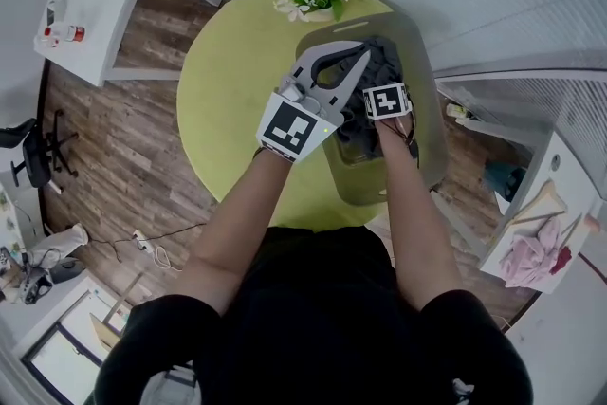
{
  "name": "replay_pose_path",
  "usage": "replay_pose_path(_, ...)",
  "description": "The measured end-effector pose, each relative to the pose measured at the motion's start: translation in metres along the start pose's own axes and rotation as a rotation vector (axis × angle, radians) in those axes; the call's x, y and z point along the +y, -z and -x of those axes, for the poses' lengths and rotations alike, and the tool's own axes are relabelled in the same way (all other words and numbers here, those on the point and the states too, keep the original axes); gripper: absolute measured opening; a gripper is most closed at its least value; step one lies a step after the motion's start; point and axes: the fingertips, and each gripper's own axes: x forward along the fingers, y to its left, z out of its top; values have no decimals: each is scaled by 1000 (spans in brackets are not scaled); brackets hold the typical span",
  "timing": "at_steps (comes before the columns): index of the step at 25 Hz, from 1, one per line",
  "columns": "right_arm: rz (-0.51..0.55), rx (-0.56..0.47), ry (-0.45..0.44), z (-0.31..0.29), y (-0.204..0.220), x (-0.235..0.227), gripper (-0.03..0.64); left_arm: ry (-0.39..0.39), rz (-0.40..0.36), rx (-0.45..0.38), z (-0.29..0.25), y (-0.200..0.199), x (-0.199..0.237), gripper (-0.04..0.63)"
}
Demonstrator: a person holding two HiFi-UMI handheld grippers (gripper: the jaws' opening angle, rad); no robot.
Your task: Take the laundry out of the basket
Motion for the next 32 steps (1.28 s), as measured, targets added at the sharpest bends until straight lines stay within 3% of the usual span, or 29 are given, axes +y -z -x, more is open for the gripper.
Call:
replay_pose_path(3, 14, 14, -2, 7, 1, 0, 383, -22, -7, 7, 9, -6, 3, 9)
replay_pose_path(7, 110, 14, 1, 22, -2, 12, 373, -70, 12, -53, 25, -21, 5, 9)
replay_pose_path(14, 211, -10, -13, 52, -13, 29, 373, -126, -21, -34, 58, -33, 8, 9)
replay_pose_path(26, 272, -60, -48, 122, -35, 58, 373, -134, -44, -12, 98, -35, 0, 9)
replay_pose_path(32, 323, -77, -21, 162, -41, 71, 373, -130, -50, -17, 120, -41, -3, 9)
